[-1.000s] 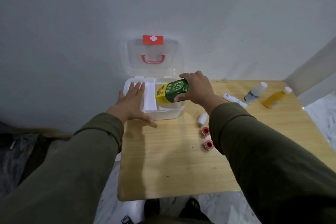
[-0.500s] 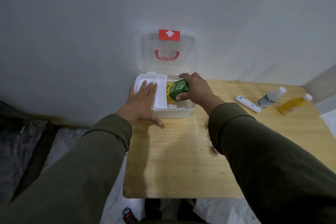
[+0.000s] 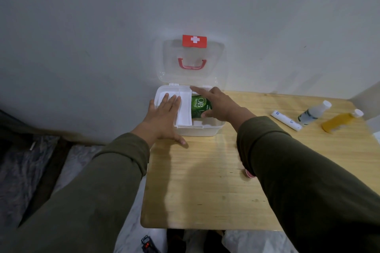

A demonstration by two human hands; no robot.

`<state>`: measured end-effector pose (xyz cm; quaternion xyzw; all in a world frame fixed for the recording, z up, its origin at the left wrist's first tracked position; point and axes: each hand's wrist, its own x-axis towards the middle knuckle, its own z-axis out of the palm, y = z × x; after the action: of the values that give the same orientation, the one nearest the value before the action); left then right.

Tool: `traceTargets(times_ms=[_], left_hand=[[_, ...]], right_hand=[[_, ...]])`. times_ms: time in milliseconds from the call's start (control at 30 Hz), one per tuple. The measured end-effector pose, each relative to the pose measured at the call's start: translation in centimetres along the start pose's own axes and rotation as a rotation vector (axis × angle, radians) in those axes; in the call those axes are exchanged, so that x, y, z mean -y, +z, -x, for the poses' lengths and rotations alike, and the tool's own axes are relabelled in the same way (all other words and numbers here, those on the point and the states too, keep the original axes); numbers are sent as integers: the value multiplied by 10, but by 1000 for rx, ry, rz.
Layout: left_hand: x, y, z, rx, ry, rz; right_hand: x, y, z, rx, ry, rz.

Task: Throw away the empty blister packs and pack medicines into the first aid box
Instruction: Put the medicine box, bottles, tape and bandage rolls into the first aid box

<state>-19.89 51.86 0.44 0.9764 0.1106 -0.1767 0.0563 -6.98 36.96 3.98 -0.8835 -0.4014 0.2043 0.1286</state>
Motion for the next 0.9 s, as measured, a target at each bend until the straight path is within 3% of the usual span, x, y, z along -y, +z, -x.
traceTargets(times_ms=[267, 433, 900], left_hand=[[0, 0, 2, -5, 14, 2], [0, -1, 3, -1, 21, 10], [-1, -1, 3, 3, 14, 9]], right_hand=[[0, 6, -19, 51, -4, 70], [1, 14, -16, -48, -6, 31], [10, 35, -15, -218, 213, -435]])
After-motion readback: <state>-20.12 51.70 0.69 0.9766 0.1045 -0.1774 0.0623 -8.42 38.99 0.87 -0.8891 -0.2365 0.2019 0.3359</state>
